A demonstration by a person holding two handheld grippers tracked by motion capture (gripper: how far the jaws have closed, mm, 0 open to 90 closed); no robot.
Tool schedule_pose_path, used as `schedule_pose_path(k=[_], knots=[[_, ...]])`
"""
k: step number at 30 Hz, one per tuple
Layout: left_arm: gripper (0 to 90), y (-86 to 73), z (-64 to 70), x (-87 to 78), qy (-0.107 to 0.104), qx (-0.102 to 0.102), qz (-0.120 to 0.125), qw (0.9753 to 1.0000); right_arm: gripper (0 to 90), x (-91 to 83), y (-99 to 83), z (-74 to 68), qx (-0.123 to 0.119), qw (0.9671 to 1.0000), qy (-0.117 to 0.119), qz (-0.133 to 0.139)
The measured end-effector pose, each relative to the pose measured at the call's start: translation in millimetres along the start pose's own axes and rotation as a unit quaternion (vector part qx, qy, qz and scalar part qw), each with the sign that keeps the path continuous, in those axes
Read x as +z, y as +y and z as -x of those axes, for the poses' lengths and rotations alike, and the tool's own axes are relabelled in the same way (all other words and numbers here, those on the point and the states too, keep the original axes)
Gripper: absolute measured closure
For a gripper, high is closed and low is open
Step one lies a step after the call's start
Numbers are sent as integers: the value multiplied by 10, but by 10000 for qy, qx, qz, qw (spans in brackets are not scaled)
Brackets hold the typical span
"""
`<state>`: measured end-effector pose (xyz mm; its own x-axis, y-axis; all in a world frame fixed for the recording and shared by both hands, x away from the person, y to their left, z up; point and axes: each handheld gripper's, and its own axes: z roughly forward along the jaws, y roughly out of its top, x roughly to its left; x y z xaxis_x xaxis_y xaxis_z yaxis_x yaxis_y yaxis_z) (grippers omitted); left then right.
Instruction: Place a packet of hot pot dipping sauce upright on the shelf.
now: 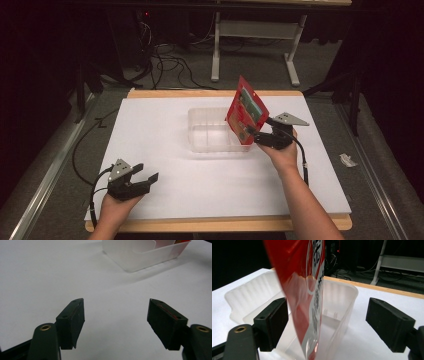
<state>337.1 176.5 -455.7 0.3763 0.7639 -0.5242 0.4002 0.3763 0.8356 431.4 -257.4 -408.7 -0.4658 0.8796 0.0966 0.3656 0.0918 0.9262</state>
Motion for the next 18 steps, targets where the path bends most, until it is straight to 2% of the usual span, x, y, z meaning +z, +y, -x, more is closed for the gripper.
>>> schedule_pose_path(k=[8, 10, 15, 17, 18], knots=[[304, -2, 13, -9, -38, 22, -18, 10000, 174, -197, -77, 4, -8, 10000, 14, -96], [303, -5, 17, -11, -47, 22, -18, 10000, 164, -319, -125, -11, -110, 9998, 8, -142], [302, -14, 24, -4, -70, 13, -36, 10000, 162, -473, -208, -37, -199, 9995, -26, -227], [302, -24, 24, 2, -84, 52, -78, 9999, 160, -617, -290, -63, -172, 9994, -54, -312], [301, -24, 24, 2, -84, 52, -78, 9999, 160, -617, -290, -63, -172, 9994, -54, -312]])
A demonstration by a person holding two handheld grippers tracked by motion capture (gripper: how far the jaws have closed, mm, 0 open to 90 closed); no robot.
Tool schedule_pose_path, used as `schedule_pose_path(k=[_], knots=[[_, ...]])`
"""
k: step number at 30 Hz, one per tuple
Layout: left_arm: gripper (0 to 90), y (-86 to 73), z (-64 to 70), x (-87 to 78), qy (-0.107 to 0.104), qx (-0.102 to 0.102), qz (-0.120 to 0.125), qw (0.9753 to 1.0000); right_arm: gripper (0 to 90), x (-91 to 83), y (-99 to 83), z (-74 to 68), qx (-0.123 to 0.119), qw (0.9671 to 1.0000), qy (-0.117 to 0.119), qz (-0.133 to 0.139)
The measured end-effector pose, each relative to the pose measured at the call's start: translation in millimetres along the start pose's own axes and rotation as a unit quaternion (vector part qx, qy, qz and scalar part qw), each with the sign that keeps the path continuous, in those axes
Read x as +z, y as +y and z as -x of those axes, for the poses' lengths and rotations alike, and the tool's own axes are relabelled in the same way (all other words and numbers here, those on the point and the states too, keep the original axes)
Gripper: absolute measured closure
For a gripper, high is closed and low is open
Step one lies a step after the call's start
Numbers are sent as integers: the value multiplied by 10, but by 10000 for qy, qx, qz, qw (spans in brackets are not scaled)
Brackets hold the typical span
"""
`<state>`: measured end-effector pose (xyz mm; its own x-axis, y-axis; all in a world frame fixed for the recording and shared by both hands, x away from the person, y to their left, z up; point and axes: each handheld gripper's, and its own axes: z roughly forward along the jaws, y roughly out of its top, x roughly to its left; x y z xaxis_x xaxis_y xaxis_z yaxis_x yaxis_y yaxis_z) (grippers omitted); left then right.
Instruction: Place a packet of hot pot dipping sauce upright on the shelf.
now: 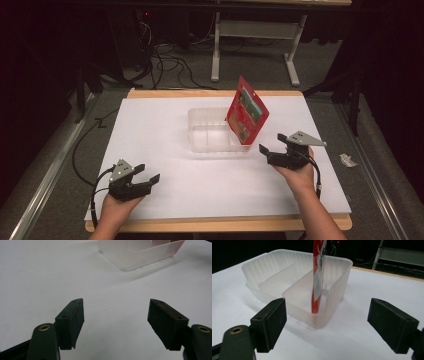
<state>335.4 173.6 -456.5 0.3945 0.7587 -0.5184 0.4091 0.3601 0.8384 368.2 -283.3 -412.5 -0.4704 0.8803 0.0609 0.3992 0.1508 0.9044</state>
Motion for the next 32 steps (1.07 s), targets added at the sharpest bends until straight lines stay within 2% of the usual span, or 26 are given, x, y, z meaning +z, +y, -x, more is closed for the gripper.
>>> schedule_pose_path(k=[1, 2, 8, 9, 10, 12, 14, 19, 21, 25, 32], knots=[[301, -2, 2, 4, -4, -11, -1, 10000, 160, -105, -68, -23, 35, 10000, -28, -4], [301, -3, 3, 7, -7, -16, -6, 10000, 160, -105, -68, -23, 35, 10000, -28, -4], [299, -16, 21, 14, -91, -33, -22, 10000, 160, -442, -232, -80, -45, 9998, -176, -28], [297, -20, 27, 14, -116, -26, -20, 9999, 160, -545, -314, -87, -18, 9996, -280, -8], [297, -22, 32, 16, -138, -20, -25, 9999, 161, -577, -354, -75, 48, 9996, -273, 43], [296, -27, 43, 31, -157, -26, 2, 9999, 160, -571, -374, -48, 258, 9994, -216, 79], [296, -35, 48, 50, -158, -19, 1, 9999, 160, -547, -376, -49, 265, 9994, -218, 87], [291, -50, 59, 53, -132, 45, 10, 9999, 154, -368, -409, -69, -67, 9997, 18, -224], [291, -52, 57, 44, -116, 65, 37, 9999, 154, -358, -413, -55, -105, 9997, 41, -208], [291, -56, 26, 37, -82, 46, 42, 9999, 154, -380, -405, 12, 69, 9999, 37, -85], [291, -38, 9, 15, -90, 46, 82, 9999, 154, -342, -414, 44, 161, 9998, 31, -112]])
